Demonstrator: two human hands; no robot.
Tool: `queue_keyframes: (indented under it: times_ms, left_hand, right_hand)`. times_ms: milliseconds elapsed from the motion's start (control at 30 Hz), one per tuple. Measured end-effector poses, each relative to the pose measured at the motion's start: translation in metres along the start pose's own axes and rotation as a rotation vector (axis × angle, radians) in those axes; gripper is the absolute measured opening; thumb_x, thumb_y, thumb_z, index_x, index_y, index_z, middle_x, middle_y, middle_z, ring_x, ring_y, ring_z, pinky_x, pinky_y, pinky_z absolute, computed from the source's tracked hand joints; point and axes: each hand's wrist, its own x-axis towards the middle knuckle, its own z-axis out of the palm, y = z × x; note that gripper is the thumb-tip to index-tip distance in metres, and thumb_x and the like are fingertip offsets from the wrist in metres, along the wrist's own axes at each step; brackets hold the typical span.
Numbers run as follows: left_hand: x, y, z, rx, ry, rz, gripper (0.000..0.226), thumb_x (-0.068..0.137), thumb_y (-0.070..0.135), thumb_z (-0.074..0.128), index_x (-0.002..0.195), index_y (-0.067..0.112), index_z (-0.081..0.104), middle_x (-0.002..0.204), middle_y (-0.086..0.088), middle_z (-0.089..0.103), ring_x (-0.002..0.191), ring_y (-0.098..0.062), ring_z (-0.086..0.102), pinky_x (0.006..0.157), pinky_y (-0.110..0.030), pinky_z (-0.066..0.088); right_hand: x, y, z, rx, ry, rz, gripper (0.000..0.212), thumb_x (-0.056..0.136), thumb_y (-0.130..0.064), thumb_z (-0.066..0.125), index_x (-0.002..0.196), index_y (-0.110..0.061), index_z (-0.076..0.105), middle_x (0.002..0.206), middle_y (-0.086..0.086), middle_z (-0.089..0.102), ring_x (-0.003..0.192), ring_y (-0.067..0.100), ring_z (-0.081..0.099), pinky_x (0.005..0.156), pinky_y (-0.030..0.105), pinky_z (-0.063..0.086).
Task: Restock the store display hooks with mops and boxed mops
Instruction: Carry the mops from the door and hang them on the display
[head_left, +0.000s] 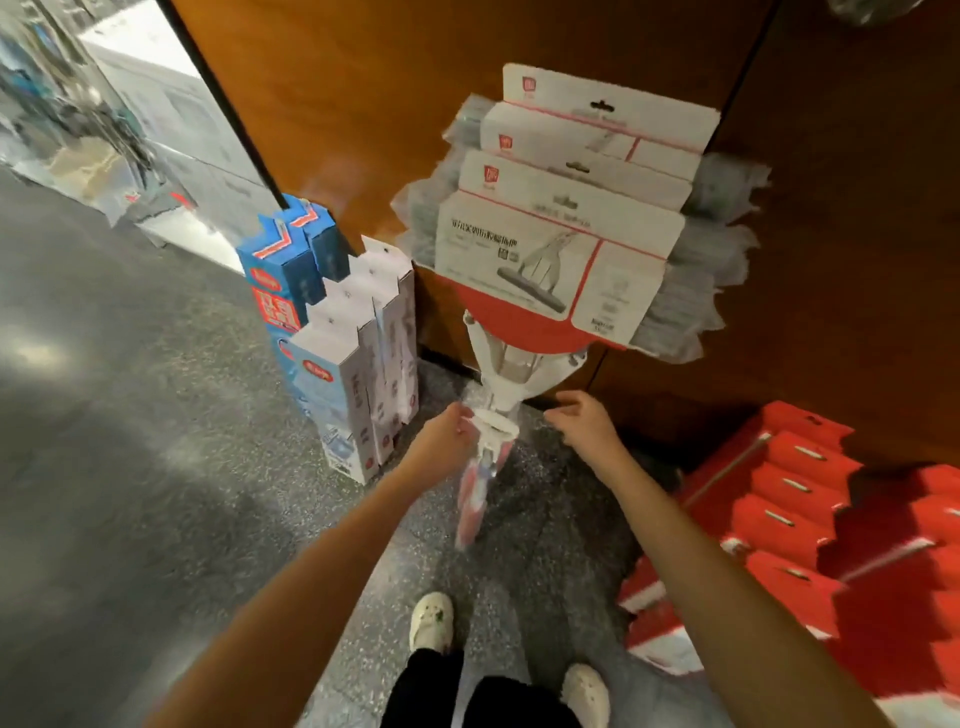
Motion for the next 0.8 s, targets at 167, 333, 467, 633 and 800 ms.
queue_keyframes:
  times_ms: [167, 333, 467, 633, 800]
  left_hand:
    - [0.050, -0.008, -0.006, -0.037, -0.049, 0.073, 0.035, 0.097, 0.018, 0.046, 0.129, 0.004, 0.045, 0.116, -0.016, 0.060, 0.101, -0.030, 0.059, 0.078, -0.028, 0.042]
    - [0.102, -0.008, 0.007, -0.228, -0.091, 0.140, 0.044, 0.095, 0.024, 0.053, 0.134, 0.009, 0.038, 0.117, -0.004, 0.056, 0.110, -0.022, 0.057, 0.087, -0.027, 0.047]
    - [0.131, -0.008, 0.023, -0.373, -0.111, 0.202, 0.056, 0.093, 0.028, 0.058, 0.139, 0.014, 0.028, 0.120, 0.007, 0.052, 0.103, -0.004, 0.054, 0.079, -0.015, 0.048]
    - [0.136, -0.017, 0.030, -0.437, -0.102, 0.227, 0.054, 0.093, 0.024, 0.057, 0.136, 0.010, 0.027, 0.121, 0.001, 0.049, 0.117, -0.018, 0.052, 0.099, -0.041, 0.048]
    - [0.111, -0.003, 0.014, -0.440, -0.145, 0.273, 0.049, 0.094, 0.012, 0.055, 0.136, 0.005, 0.029, 0.122, -0.007, 0.049, 0.116, -0.021, 0.053, 0.095, -0.032, 0.049]
  right_hand:
    - [0.040, 0.000, 0.019, 0.132, 0.105, 0.048, 0.039, 0.087, -0.027, 0.066, 0.120, -0.010, 0.053, 0.106, 0.002, 0.059, 0.105, 0.021, 0.059, 0.091, 0.037, 0.048]
    - [0.067, 0.013, 0.023, 0.056, 0.258, -0.040, 0.044, 0.083, -0.035, 0.071, 0.114, -0.008, 0.055, 0.106, 0.000, 0.061, 0.098, 0.014, 0.058, 0.078, 0.023, 0.040]
    - [0.079, 0.026, 0.028, 0.111, 0.200, -0.142, 0.046, 0.084, -0.029, 0.071, 0.124, -0.015, 0.052, 0.116, -0.003, 0.062, 0.105, 0.011, 0.059, 0.089, 0.027, 0.046]
    - [0.077, 0.032, 0.038, 0.148, 0.219, -0.207, 0.047, 0.086, -0.028, 0.069, 0.127, -0.020, 0.046, 0.117, -0.004, 0.062, 0.109, 0.013, 0.060, 0.096, 0.042, 0.051]
    - [0.044, 0.021, 0.037, 0.137, 0.244, -0.225, 0.037, 0.086, -0.023, 0.069, 0.116, -0.020, 0.049, 0.109, -0.004, 0.063, 0.104, 0.013, 0.061, 0.095, 0.043, 0.051]
